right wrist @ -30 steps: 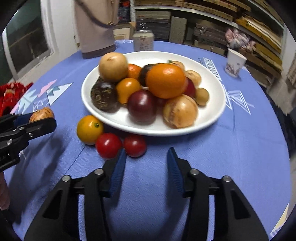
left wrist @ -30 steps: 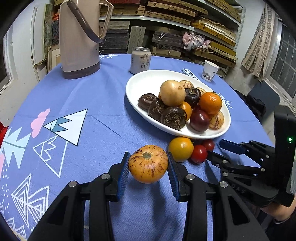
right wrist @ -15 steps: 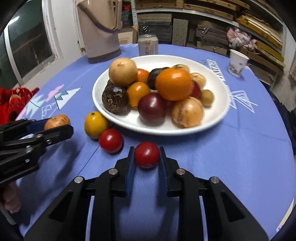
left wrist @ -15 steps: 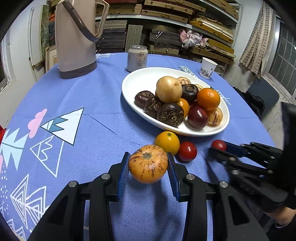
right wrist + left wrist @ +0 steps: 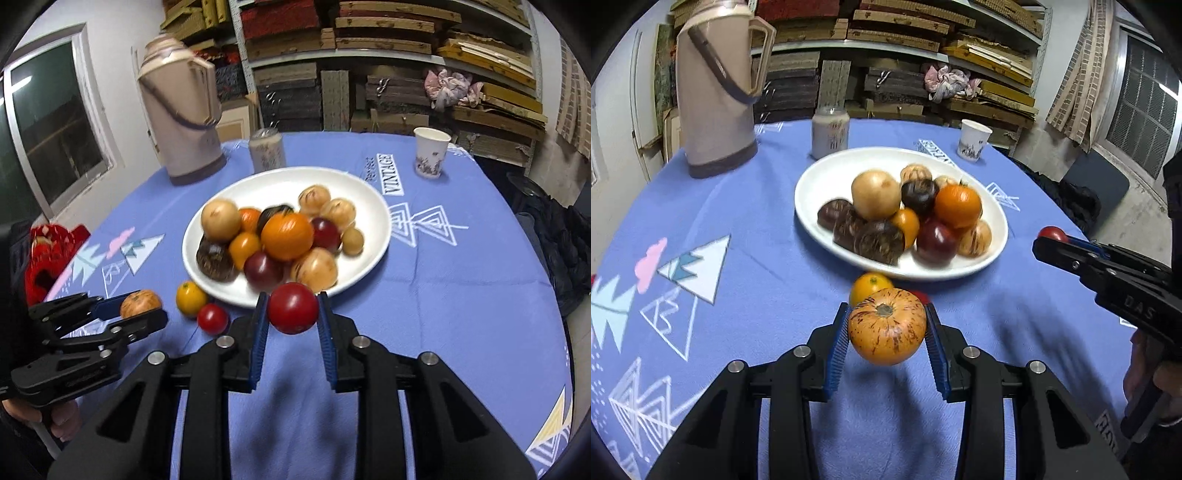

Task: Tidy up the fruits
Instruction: 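Carry the striped fruit and tomato onto the plate and open both tools, then withdraw both open tools from the plate toward the last fruits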

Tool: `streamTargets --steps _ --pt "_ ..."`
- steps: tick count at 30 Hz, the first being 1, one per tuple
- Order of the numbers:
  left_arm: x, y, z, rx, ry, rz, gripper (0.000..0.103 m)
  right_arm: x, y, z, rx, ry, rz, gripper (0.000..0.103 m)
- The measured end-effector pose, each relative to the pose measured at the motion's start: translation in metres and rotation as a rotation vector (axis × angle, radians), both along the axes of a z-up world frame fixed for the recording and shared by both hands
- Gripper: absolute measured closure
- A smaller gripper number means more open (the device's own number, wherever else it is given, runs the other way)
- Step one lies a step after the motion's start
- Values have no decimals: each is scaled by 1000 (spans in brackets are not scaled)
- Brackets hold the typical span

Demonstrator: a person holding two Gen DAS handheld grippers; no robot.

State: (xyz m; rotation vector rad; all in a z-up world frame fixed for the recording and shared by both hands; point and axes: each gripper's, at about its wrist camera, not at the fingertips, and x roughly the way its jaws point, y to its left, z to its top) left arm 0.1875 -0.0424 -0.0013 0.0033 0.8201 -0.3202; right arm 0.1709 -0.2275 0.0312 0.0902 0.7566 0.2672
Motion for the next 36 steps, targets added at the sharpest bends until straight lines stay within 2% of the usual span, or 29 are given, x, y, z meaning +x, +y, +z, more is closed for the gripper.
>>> streamTargets --steps 4,10,12,15,23,24,27,28,30,35,36 --pt "20 -5 15 5 11 12 63 17 -2 11 18 -18 -4 78" --pt "69 -23 39 40 -30 -4 63 64 -4 13 44 -25 -55 78" --pt "87 -26 40 34 -21 -6 63 82 -3 10 77 -4 -59 78" --pt "115 -30 35 47 4 16 63 103 4 5 74 14 -58 78" --pt "149 -30 24 41 26 39 63 141 18 -11 65 56 -63 76" --pt "151 -28 23 32 28 46 61 142 19 -11 68 55 -64 72" --pt "151 -20 23 13 28 95 44 141 16 -10 73 58 -72 70" --pt "150 -17 23 1 29 102 38 139 15 -10 76 57 -71 66" --pt "146 -11 26 -27 31 103 35 133 11 -8 83 49 -78 56" --pt "127 -6 34 -28 11 89 30 109 4 0 110 22 -77 53" --pt "121 -4 35 -29 8 86 30 101 3 2 109 9 -80 48"
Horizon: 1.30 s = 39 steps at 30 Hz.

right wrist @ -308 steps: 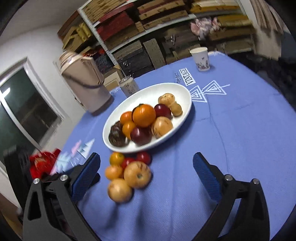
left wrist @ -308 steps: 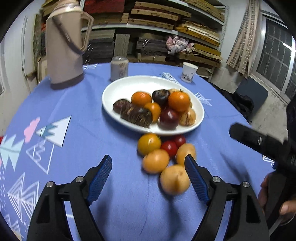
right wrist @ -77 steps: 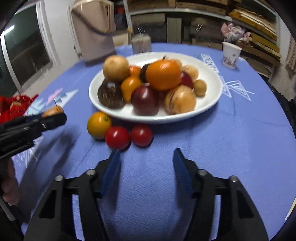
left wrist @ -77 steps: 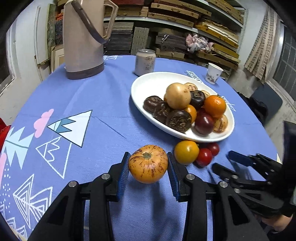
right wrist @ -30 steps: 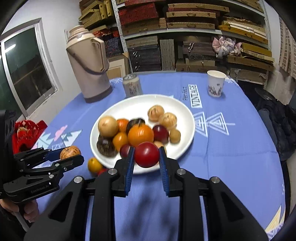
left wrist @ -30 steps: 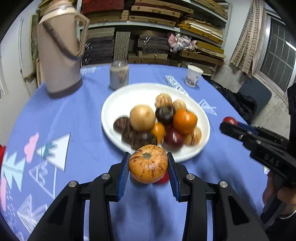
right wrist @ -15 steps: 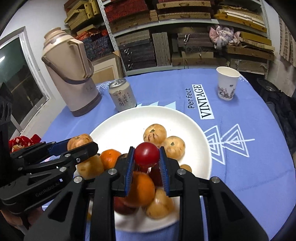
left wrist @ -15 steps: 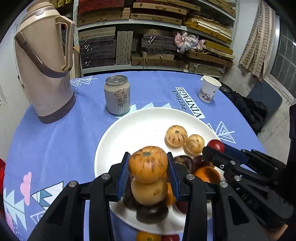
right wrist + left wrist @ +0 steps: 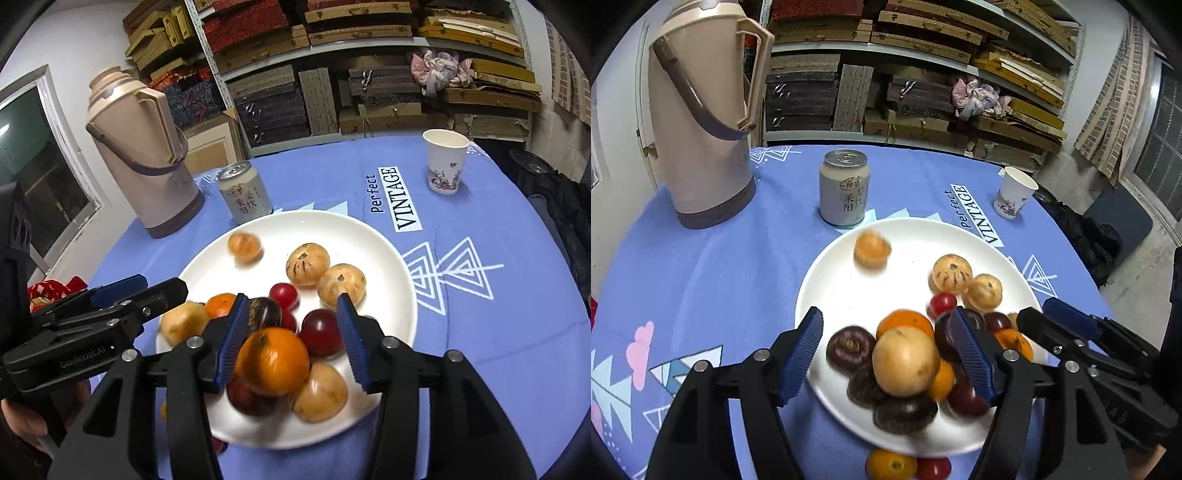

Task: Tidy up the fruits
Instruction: 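Withdraw both open tools from the plate toward the last fruits, then grasp the last red tomato with the right tool while the left grasps a yellow fruit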

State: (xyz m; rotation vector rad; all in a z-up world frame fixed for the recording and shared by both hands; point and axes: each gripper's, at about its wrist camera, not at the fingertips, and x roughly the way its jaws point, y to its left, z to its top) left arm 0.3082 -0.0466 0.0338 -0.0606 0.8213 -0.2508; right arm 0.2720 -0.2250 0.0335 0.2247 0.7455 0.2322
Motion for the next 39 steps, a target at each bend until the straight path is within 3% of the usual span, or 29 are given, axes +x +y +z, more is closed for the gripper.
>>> streamTargets --steps 8,14,18,26,30,36,39 --pt "-42 5 3 21 -28 -19 26 -55 -5 6 8 -46 -8 38" --pt "-77 5 -5 69 -44 -40 24 -90 -8 -2 7 -38 -6 33" --pt "-94 12 -13 61 -39 -33 21 -109 -4 -11 -6 -26 0 28" --pt "-111 24 -34 87 -45 1 16 -119 14 -29 -67 12 20 21" --pt "-108 31 -45 169 -75 46 10 -117 37 -43 -136 40 62 15" --pt "-94 56 -52 151 -51 111 10 -105 75 -53 -221 58 133 15" --pt "-90 70 -48 104 -36 142 10 -97 93 -59 -271 65 159 15"
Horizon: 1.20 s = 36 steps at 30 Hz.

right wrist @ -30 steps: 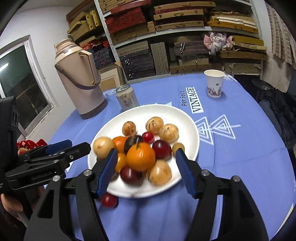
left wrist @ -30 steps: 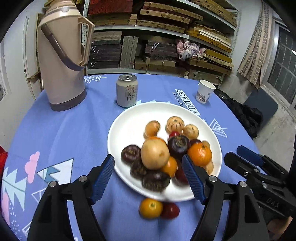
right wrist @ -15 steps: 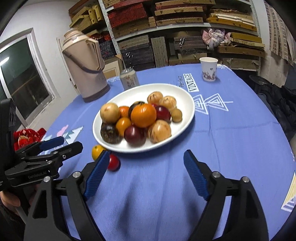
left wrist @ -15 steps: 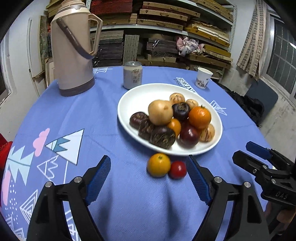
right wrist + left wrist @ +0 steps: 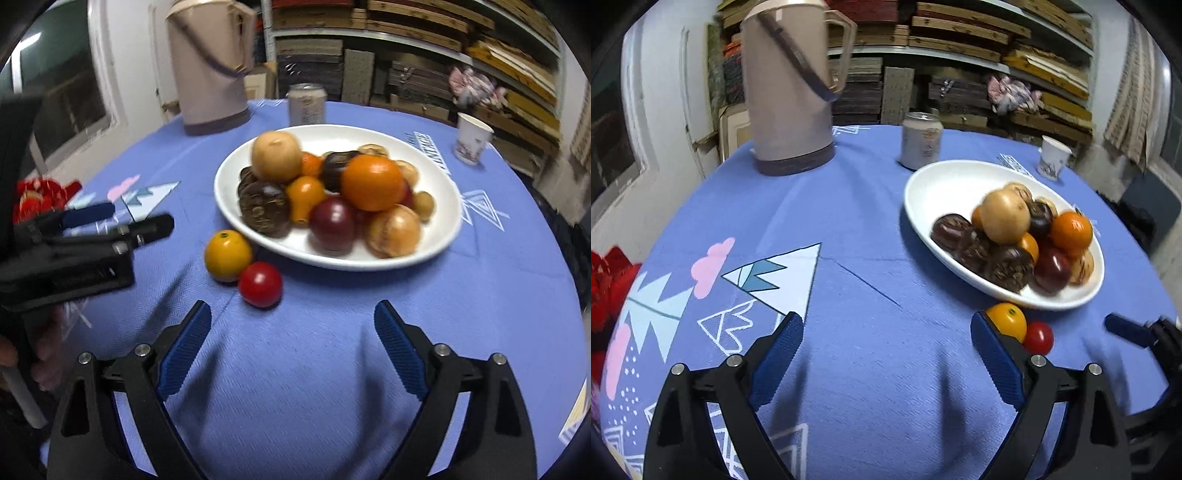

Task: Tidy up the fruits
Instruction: 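Grasp the last red tomato with the right tool while the left grasps a yellow fruit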

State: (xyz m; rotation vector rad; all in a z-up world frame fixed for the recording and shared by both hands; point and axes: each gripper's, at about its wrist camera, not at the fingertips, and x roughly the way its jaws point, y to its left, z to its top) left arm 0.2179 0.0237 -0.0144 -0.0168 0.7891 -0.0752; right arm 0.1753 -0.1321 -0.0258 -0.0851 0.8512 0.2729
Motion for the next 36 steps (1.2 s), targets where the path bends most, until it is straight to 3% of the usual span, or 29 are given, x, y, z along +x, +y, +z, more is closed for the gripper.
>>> streamTargets --steps 2,6,9,12,25,31,33,36 --pt "0 6 2 -25 3 15 10 8 10 -8 -25 29 20 20" --pt "1 14 2 -74 26 37 10 22 20 -20 -46 70 43 50" --pt "3 11 -1 -80 52 16 10 32 21 -19 -41 77 39 52" --pt "2 6 -3 -61 55 0 10 36 23 -17 -25 90 63 74" --pt "-8 -23 -10 -32 28 -106 10 10 -52 -7 196 77 -25 74" --pt "-14 -52 -18 16 4 -180 10 7 -60 -5 215 67 -6 74" --pt "-13 -60 -21 38 8 -190 12 5 -59 -3 216 62 -1 74" --pt "-6 -74 -27 67 40 -214 29 2 -62 1 227 52 -1 74"
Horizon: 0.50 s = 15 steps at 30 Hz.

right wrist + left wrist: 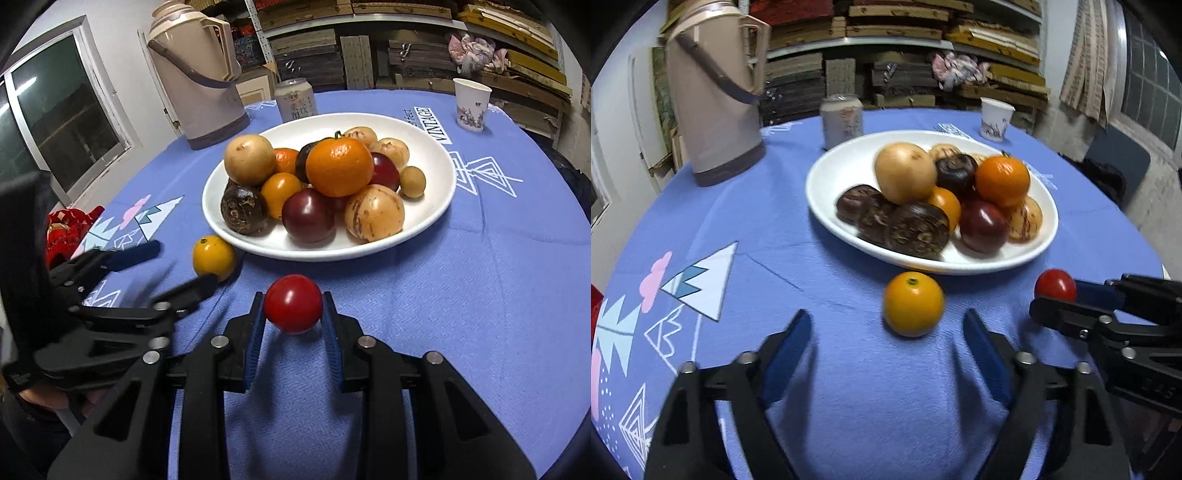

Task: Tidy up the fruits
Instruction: 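Grasp the last red tomato with the right tool while the left grasps a yellow fruit, then carry the tomato and yellow fruit onto the plate and open both tools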

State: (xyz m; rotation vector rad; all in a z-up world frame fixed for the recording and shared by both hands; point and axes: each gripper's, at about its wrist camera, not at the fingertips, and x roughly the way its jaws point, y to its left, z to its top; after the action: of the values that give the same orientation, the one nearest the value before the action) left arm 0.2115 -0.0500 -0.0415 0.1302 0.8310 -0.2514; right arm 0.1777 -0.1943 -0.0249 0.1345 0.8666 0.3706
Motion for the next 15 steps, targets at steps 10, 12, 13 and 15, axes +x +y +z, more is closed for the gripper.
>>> streamTargets --steps 10,12,13,15 --pt "14 -14 -9 7 47 -14 66 -1 -7 0 13 8 -23 72" --pt "13 -13 -9 -3 44 -13 66 -1 -7 0 9 7 -24 72" --pt "12 -12 -9 -7 43 -14 66 -1 -7 -1 8 8 -25 72" --pt "11 -11 -8 -23 46 -21 66 -1 -7 -1 6 8 -28 72"
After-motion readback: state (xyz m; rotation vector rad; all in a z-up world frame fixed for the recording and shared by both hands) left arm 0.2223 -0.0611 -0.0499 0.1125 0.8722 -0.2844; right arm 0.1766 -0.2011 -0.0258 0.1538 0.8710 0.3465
